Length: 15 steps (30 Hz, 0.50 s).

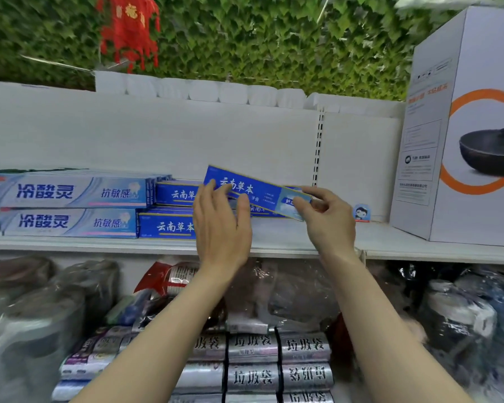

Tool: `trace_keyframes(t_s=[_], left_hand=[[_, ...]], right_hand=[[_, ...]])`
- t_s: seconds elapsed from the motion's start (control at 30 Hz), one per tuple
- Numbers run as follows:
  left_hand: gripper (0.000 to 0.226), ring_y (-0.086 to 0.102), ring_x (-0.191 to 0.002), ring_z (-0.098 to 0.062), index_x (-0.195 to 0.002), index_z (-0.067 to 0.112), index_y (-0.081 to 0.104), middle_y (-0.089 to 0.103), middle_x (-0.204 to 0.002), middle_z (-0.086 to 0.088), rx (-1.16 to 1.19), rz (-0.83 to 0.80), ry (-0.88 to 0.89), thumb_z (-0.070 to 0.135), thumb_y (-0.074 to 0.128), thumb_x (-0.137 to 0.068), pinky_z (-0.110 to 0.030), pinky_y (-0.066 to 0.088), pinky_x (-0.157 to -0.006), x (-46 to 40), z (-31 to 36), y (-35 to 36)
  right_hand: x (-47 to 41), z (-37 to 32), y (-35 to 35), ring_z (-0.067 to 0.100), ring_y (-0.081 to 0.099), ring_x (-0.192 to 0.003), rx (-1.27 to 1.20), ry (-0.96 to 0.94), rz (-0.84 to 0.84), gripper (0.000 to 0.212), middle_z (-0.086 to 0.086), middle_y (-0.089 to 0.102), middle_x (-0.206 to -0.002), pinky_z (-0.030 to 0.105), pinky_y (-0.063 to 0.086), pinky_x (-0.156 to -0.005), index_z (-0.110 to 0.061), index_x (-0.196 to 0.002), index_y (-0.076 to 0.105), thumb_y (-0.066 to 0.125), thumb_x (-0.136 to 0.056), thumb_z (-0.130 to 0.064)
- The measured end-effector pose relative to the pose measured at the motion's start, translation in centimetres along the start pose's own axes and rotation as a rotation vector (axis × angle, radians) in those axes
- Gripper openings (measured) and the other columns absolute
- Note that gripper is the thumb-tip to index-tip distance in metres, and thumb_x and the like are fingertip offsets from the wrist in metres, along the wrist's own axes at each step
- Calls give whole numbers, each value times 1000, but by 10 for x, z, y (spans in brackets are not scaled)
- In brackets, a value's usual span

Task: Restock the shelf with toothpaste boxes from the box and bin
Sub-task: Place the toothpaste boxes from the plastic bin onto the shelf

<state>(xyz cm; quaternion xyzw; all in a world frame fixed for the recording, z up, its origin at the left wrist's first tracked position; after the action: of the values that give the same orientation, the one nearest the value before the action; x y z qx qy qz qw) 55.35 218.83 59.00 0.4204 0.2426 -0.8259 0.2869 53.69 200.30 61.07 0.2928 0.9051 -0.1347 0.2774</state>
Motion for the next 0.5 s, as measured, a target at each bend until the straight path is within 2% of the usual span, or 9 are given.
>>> trace_keyframes(t_s=[0.13, 0.23, 0.33, 0.5], left_hand=[[72, 31, -143, -31, -133, 7, 55, 46, -148, -14, -110, -5, -32, 57, 20, -94, -45, 20, -120, -11, -27, -14], [71, 34, -141, -30, -130, 9, 58, 52, -142, -11, -164, -42, -67, 57, 20, -94, -46, 24, -118, -16, -46, -21], [73, 35, -140, -31, -129, 10, 60, 54, -139, -10, -219, -69, -67, 58, 17, -94, -46, 25, -117, -19, -57, -25], [73, 36, -140, -29, -129, 11, 60, 55, -138, -7, -306, -75, -36, 57, 15, -95, -47, 18, -121, -21, -60, -27]], right_hand=[[-1, -2, 45, 8, 67, -90, -13, 12, -137, 20, -17, 67, -85, 36, 52, -92, -41, -101, 70, 78, -83, -36], [-6, -6, 70, 3, 66, -90, -29, 5, -175, 27, -13, 70, -94, 36, 52, -94, -36, -111, 71, 77, -85, -35], [-3, -8, 82, -13, 56, -84, -67, -12, -217, 38, -11, 65, -113, 23, 44, -88, -29, -128, 64, 72, -90, -32], [16, -5, 81, 5, 59, -96, -113, -29, -90, 36, -19, 59, -102, 31, 44, -88, -31, -136, 53, 52, -101, -39]])
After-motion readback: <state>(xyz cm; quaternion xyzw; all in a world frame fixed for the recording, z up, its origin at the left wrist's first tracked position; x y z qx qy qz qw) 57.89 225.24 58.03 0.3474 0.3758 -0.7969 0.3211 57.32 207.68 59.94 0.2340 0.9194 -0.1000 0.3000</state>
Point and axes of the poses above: each hand's wrist, its own x-axis away from the middle knuckle, its own y-axis out of the palm, z = x × y, the point moved 3 cm from there along -x, towards the middle knuckle
